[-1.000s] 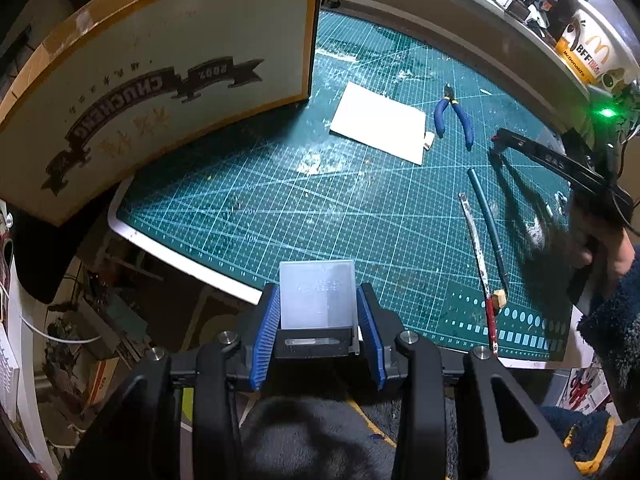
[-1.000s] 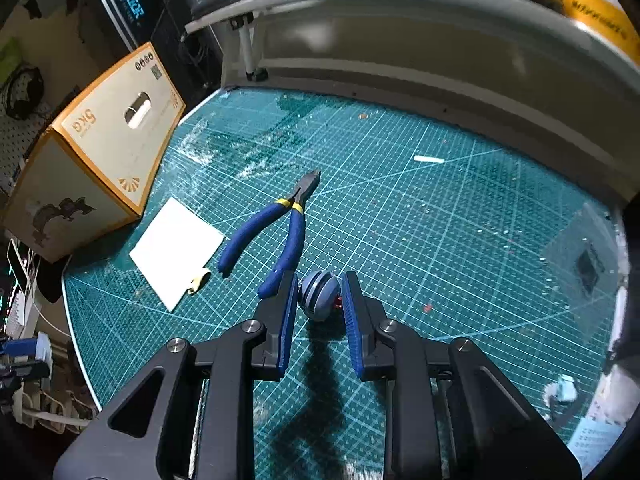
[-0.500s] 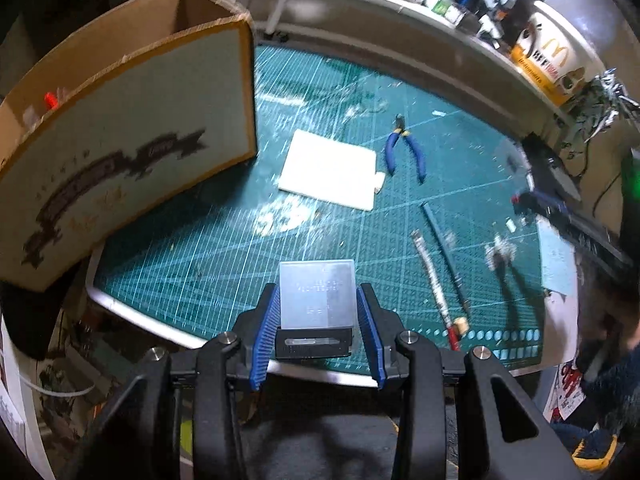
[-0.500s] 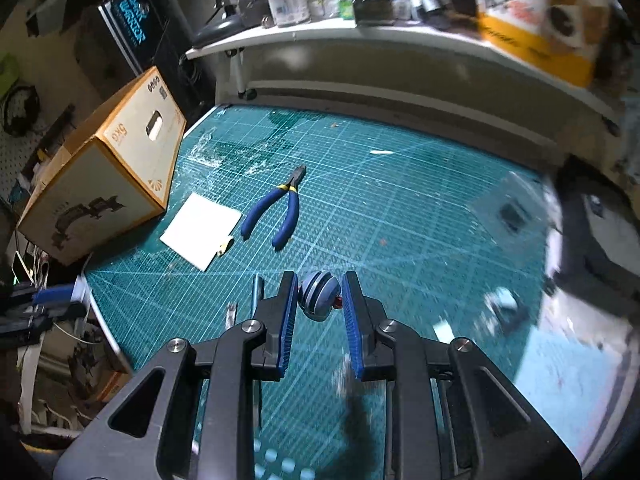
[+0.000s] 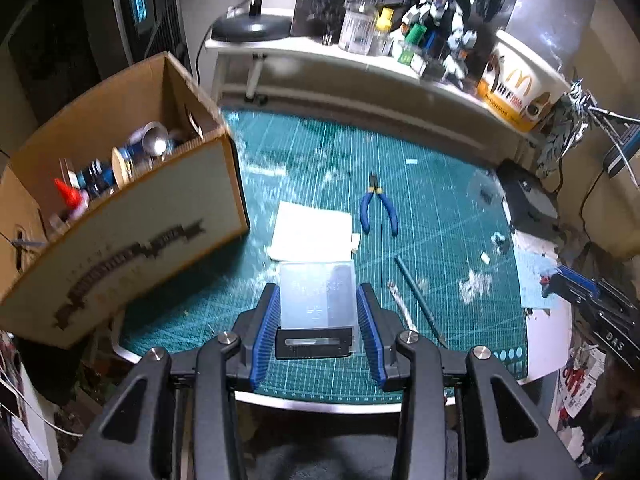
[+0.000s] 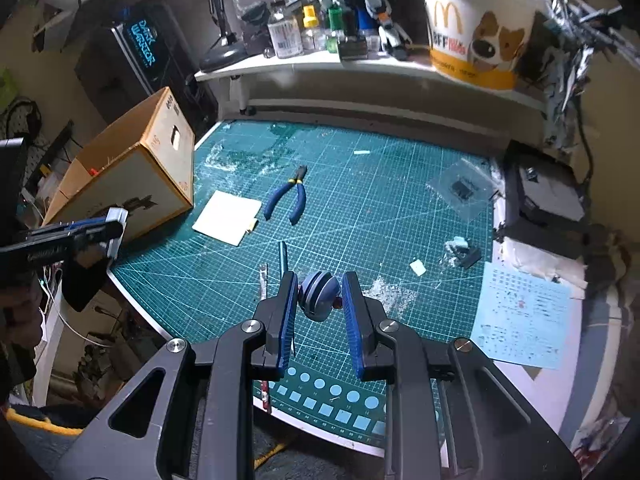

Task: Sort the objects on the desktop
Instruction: 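Lift the white box in left tool while right tool lifts the ball toward the cardboard box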

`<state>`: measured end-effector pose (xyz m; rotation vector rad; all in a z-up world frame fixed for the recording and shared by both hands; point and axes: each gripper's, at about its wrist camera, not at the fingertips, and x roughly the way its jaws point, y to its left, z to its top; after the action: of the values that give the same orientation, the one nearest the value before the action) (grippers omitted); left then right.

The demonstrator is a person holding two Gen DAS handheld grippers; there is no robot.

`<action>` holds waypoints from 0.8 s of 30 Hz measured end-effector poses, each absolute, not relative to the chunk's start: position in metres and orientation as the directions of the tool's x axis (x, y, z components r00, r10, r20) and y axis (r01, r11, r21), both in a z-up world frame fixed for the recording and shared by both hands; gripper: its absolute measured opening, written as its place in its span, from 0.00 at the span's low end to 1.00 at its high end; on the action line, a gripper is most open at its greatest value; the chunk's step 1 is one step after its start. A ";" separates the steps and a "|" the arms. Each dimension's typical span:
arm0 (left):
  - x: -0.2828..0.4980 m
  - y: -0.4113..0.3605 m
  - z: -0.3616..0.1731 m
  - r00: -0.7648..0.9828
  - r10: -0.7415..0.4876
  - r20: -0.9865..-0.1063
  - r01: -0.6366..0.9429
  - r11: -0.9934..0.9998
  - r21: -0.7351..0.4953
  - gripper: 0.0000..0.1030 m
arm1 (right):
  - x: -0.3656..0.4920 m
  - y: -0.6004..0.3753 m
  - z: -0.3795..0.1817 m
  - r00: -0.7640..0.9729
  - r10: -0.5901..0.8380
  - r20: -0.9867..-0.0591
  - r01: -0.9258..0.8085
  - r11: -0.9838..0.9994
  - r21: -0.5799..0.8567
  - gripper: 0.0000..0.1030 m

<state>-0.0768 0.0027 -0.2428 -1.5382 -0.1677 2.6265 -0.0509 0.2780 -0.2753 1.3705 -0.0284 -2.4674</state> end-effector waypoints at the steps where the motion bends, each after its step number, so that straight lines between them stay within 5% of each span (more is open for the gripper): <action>1: -0.077 0.003 -0.238 -0.497 0.132 -0.858 -0.024 -0.990 -0.139 0.38 | -0.050 0.278 -0.271 -0.494 -0.285 -0.822 0.266 -0.949 0.169 0.21; 24: -0.099 -0.071 -0.169 -0.612 0.026 -0.790 0.097 -0.989 -0.108 0.38 | -0.099 0.175 -0.210 -0.526 -0.412 -0.744 0.472 -0.869 0.148 0.21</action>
<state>-0.0992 -0.0713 -0.1690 -1.3997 -0.2231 2.8481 -0.0992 0.1754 -0.2103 1.1298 0.0977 -2.3720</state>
